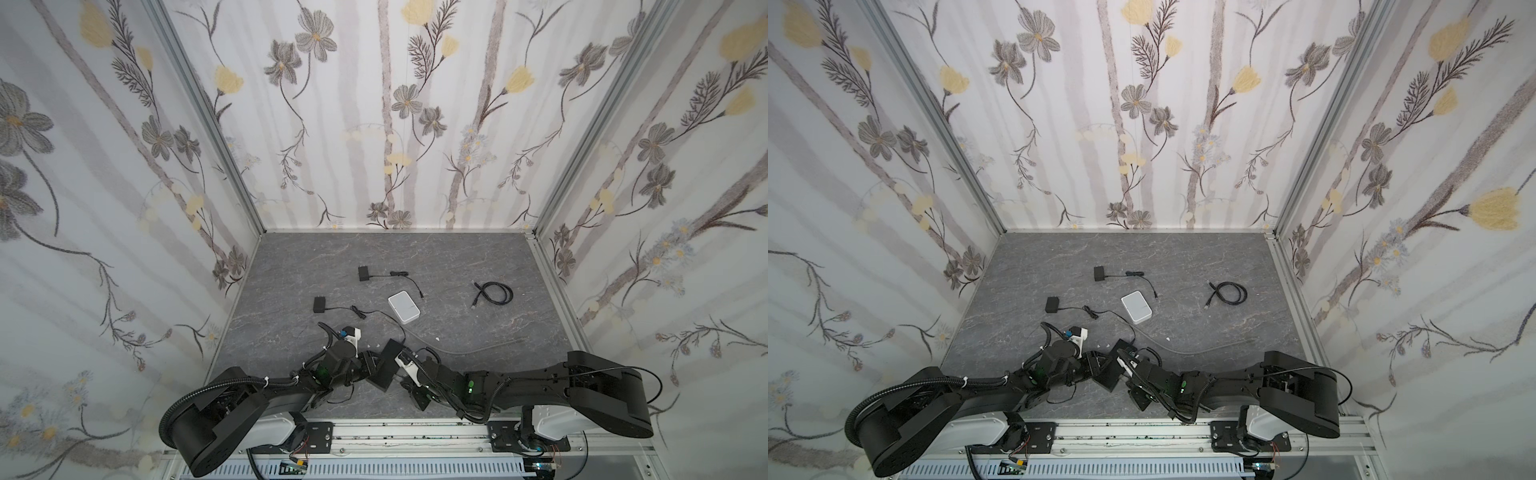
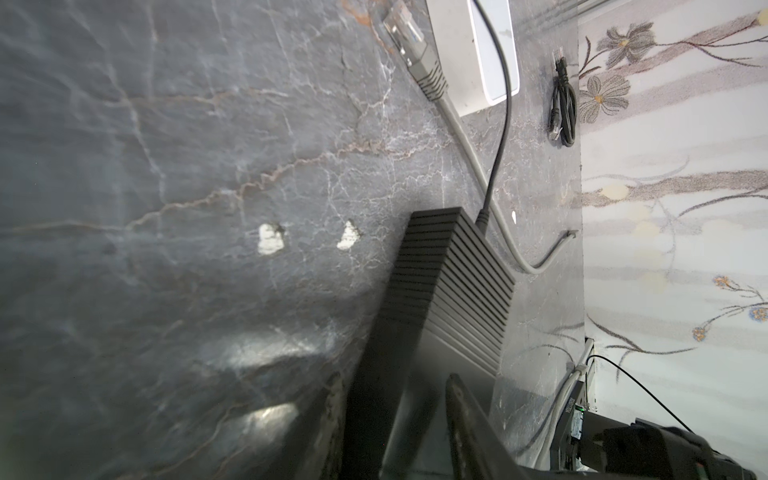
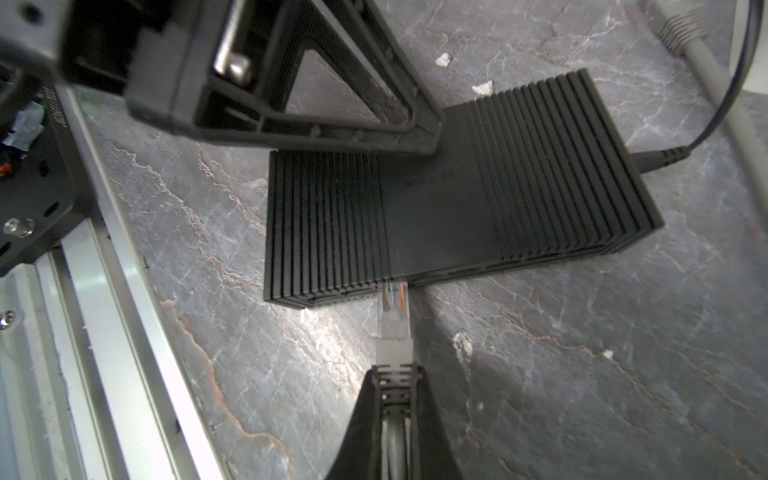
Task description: Insert the plug into the switch port
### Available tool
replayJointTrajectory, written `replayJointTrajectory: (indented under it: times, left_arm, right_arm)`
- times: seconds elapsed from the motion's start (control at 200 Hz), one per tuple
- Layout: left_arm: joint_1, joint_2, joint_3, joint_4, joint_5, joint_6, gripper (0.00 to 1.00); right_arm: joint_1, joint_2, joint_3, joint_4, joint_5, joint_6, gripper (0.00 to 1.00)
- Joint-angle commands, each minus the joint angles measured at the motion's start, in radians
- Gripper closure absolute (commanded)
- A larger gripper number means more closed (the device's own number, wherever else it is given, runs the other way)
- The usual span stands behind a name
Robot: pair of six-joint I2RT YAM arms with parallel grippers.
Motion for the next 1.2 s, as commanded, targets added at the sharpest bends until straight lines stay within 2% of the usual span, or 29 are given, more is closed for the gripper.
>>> replayJointTrajectory:
  times: [0.0, 0.17, 0.485, 0.72, 1.014, 1.194]
  left_arm:
    - [-0.007, -0.001, -0.006, -0.019, 0.039, -0.019, 0.60]
    - [-0.009, -0.013, -0.004, -0.035, 0.033, -0.020, 0.61]
    - [-0.010, -0.015, -0.004, -0.040, 0.040, -0.016, 0.61]
    - [-0.009, -0.008, 0.002, -0.032, 0.060, -0.004, 0.61]
    - [-0.016, 0.005, 0.009, -0.028, 0.068, -0.006, 0.61]
    - [-0.019, 0.044, 0.021, -0.005, 0.084, -0.005, 0.61]
  right_arm:
    - [-0.001, -0.029, -0.018, 0.137, 0.059, -0.025, 1.00]
    - [-0.001, -0.028, -0.021, 0.139, 0.104, -0.024, 1.00]
    - [0.000, 0.066, 0.004, 0.181, 0.061, -0.041, 1.00]
    - [0.004, 0.071, -0.011, 0.230, 0.049, -0.078, 1.00]
    - [0.004, 0.059, -0.003, 0.254, 0.110, -0.091, 1.00]
    - [0.006, 0.058, -0.034, 0.364, 0.133, -0.118, 1.00]
